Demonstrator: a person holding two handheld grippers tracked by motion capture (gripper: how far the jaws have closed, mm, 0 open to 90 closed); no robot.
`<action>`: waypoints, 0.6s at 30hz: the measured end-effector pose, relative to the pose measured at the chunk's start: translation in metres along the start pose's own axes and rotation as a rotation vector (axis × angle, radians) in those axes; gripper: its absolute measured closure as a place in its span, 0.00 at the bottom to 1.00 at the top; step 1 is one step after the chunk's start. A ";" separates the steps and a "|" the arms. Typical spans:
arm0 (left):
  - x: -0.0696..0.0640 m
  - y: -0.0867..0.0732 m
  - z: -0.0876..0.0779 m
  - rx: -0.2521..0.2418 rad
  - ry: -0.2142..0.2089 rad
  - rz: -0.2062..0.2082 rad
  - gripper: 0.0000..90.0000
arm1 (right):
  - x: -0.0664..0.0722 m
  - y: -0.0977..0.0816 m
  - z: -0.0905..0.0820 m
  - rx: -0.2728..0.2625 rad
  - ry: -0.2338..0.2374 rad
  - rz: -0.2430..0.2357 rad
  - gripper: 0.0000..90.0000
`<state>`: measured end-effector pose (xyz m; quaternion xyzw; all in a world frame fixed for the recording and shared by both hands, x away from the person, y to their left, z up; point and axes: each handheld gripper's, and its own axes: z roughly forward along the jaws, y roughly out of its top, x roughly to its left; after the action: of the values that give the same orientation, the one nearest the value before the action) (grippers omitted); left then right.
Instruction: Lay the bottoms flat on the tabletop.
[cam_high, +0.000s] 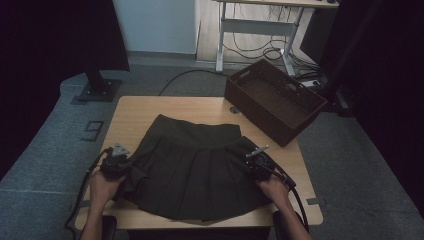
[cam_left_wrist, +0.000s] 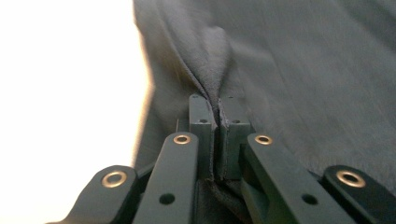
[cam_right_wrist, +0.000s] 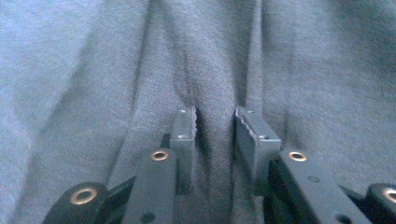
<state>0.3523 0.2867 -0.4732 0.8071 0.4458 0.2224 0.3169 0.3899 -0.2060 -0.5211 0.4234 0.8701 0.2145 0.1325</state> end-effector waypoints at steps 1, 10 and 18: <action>0.002 0.003 -0.004 -0.015 0.001 -0.002 0.95 | -0.004 -0.001 -0.001 0.007 -0.024 0.002 0.79; 0.024 -0.001 -0.013 -0.022 0.074 -0.040 0.66 | -0.039 -0.016 -0.006 0.010 -0.122 0.066 0.73; 0.011 -0.004 -0.001 0.026 -0.007 -0.005 0.51 | -0.024 -0.014 -0.008 0.023 -0.064 0.037 0.71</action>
<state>0.3548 0.2980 -0.4745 0.8110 0.4494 0.2129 0.3083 0.3917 -0.2352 -0.5199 0.4477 0.8598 0.1933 0.1515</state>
